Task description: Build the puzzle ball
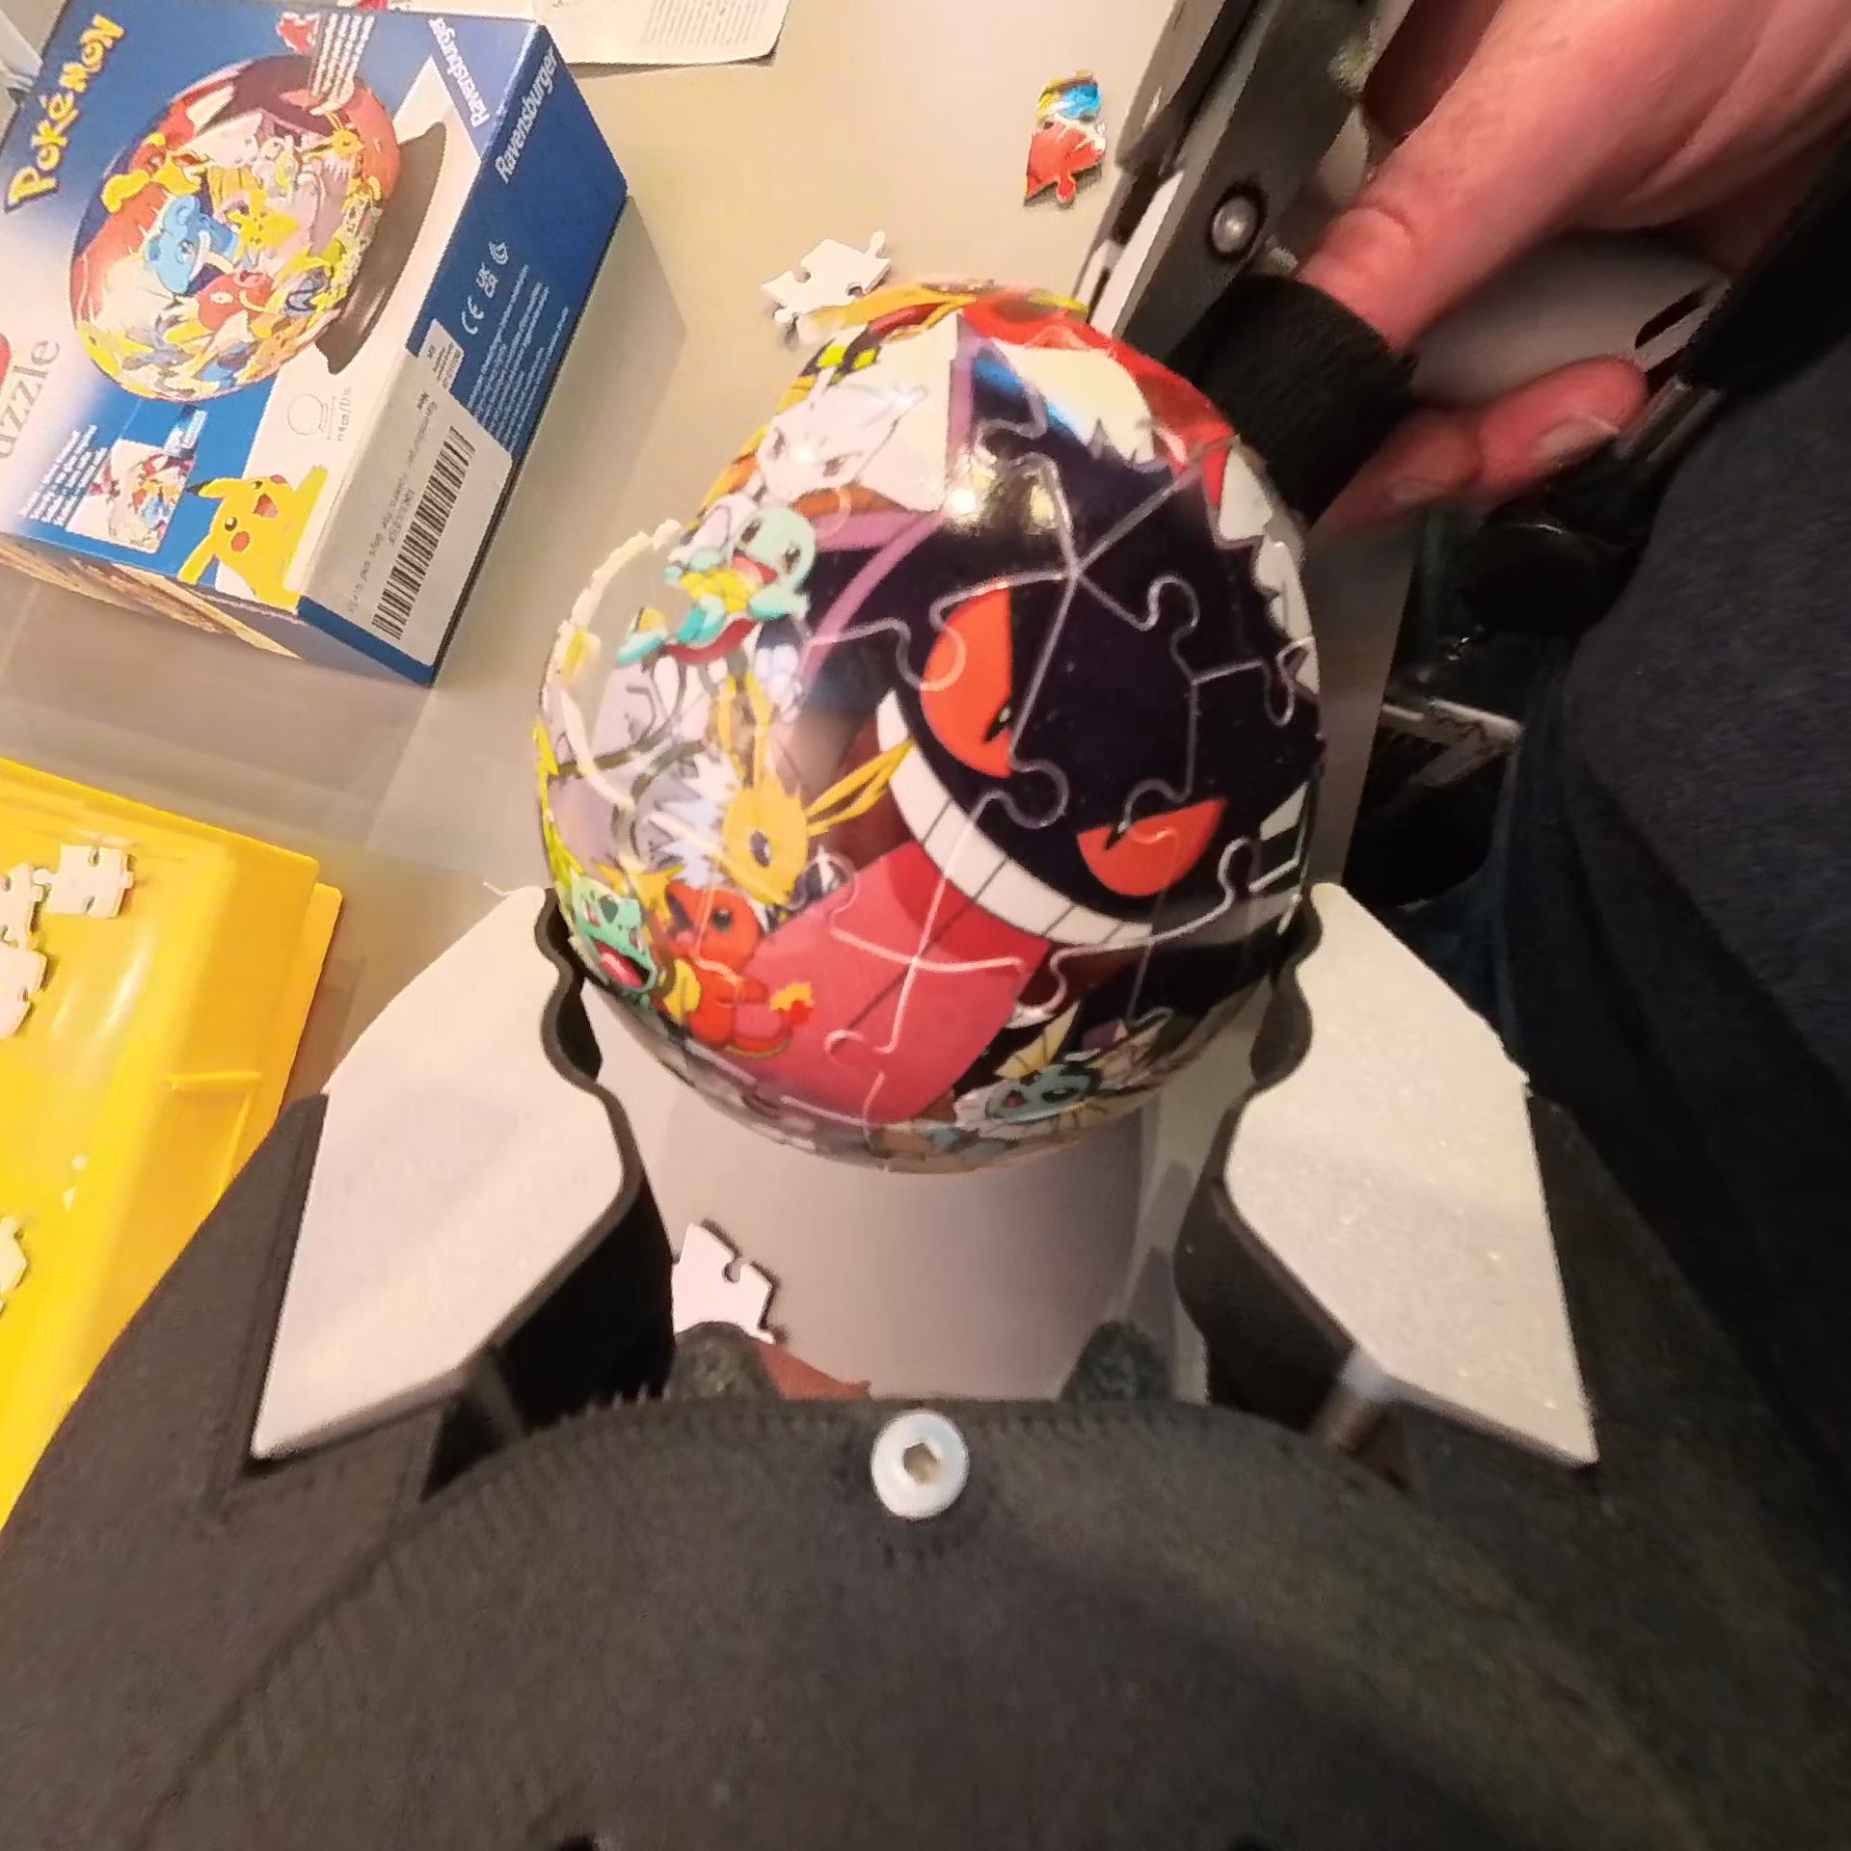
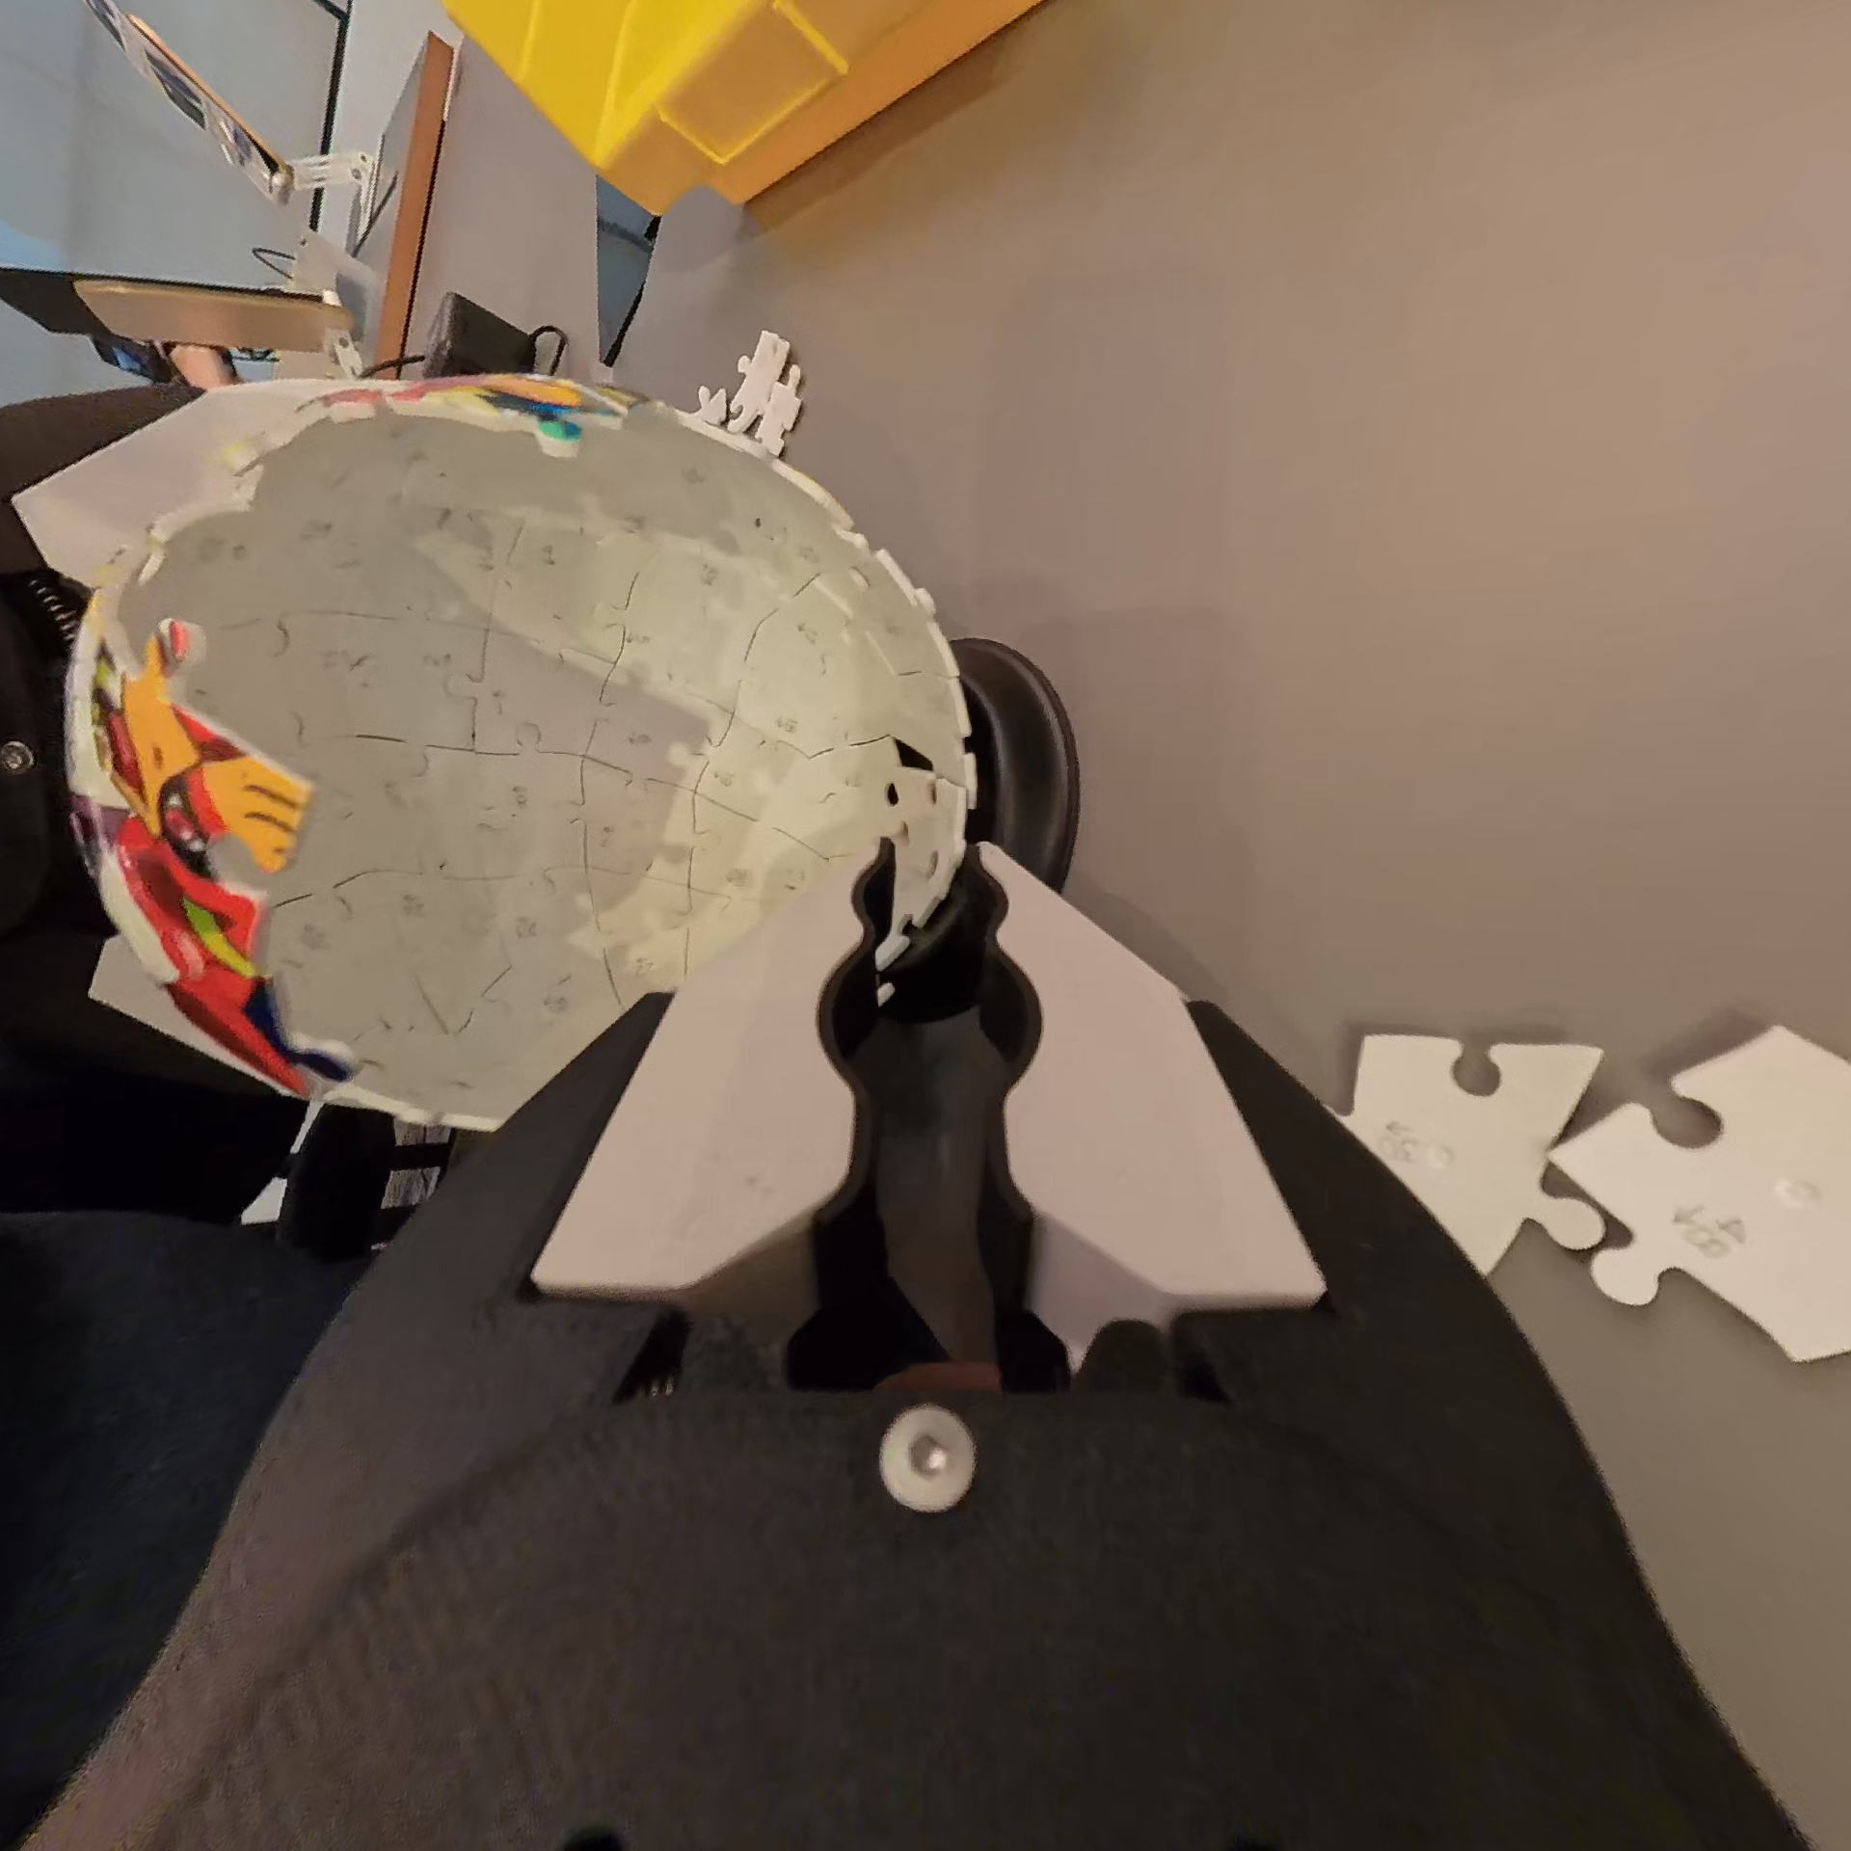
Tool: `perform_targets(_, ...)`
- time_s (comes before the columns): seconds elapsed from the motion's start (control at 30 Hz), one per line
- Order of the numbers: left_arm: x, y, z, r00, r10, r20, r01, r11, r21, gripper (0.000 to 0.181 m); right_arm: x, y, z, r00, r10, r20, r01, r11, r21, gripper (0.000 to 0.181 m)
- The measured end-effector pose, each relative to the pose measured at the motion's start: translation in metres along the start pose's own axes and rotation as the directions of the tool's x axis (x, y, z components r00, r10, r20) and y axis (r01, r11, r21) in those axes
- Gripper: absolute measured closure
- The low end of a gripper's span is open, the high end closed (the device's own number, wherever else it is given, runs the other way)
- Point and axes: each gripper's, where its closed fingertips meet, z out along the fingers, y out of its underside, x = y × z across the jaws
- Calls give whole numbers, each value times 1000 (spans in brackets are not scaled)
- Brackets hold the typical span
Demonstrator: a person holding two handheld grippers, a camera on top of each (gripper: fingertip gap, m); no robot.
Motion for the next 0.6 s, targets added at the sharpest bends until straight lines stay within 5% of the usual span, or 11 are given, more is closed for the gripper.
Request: perform_targets(0.6,0,0,1,1000,-2,1,2,1000,-3,53,0,-1,0,996,82,39,-83,996,20,181)
